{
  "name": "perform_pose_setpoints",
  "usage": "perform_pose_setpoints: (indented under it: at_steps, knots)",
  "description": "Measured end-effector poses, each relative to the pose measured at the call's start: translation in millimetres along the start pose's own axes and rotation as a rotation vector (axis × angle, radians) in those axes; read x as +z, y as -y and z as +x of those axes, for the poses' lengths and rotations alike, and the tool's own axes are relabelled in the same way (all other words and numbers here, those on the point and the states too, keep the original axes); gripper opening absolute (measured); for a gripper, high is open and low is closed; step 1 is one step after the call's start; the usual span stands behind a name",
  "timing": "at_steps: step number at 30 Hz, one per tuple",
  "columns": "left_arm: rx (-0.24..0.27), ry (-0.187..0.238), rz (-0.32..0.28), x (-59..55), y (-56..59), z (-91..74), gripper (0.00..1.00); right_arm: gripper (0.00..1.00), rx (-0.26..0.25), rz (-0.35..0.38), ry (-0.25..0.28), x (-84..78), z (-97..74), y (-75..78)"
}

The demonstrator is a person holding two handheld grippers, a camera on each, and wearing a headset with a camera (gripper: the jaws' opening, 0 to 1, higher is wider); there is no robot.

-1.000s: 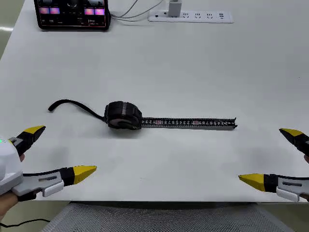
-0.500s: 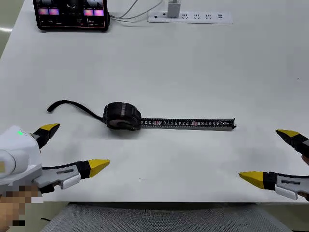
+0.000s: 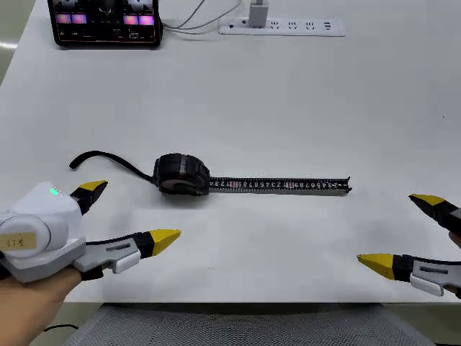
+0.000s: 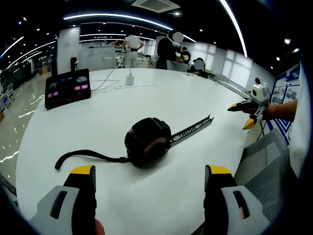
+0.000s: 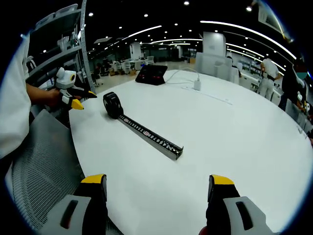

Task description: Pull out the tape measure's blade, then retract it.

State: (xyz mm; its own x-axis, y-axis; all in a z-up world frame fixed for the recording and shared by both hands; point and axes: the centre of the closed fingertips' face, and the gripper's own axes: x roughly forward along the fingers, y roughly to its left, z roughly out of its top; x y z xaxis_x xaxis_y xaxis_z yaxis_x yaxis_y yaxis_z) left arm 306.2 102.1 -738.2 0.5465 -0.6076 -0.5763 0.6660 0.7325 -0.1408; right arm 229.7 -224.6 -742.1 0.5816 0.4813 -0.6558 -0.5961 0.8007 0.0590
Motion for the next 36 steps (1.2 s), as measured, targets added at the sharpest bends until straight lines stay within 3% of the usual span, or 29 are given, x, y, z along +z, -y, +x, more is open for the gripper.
perform_pose_setpoints:
  at_steps: [22,36]
  knots:
    - [-0.02,0.024,-0.034,24.3,15.0,40.2,0.86,0.82,-0.007,0.01,0.003,-1.0,-1.0,5.6]
    - [-0.024,0.043,-0.09,30.0,21.7,57.0,0.86,0.82,-0.009,0.021,0.008,-0.6,-0.2,7.2]
